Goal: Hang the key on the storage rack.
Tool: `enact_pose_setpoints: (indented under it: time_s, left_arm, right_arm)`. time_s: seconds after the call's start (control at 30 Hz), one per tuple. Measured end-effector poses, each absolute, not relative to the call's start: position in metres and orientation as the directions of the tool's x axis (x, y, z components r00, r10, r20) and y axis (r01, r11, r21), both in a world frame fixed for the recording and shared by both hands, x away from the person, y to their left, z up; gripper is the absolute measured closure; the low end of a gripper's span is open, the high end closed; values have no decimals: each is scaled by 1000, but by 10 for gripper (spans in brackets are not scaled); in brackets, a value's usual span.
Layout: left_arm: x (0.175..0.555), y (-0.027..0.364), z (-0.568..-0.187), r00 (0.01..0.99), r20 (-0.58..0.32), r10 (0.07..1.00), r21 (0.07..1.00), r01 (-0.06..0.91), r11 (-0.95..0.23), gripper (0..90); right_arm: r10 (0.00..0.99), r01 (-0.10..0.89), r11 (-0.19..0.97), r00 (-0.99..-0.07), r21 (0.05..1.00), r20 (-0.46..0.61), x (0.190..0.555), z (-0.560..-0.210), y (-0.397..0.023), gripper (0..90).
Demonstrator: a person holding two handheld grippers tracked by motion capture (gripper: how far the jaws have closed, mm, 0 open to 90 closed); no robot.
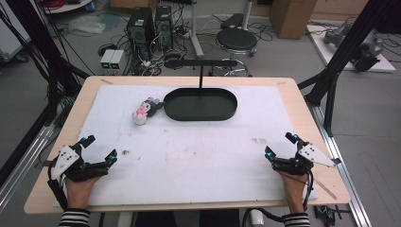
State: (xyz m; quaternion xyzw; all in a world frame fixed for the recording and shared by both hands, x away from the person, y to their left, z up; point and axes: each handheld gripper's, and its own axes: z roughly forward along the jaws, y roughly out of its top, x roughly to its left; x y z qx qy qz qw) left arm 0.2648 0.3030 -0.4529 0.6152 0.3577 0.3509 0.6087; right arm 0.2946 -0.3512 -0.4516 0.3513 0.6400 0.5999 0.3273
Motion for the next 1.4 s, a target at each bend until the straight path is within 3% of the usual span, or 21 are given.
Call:
enact_pose_setpoints:
  time_s: [0.3,0.97,1.4]
  left_arm:
    - [264,301,-453,489,20,872,1000,1,-24,17]
    - [266,306,-452,478,-42,878,999,30,32,17]
    - [306,305,-393,543,-17,840,997,75,-28,17]
  right_arm:
    - [843,53,40,-538,998,-5,294,-452,-351,4]
    - [841,55,42,-540,998,-6,294,-451,-350,4]
    - [842,54,61,-539,997,-22,295,-451,-348,4]
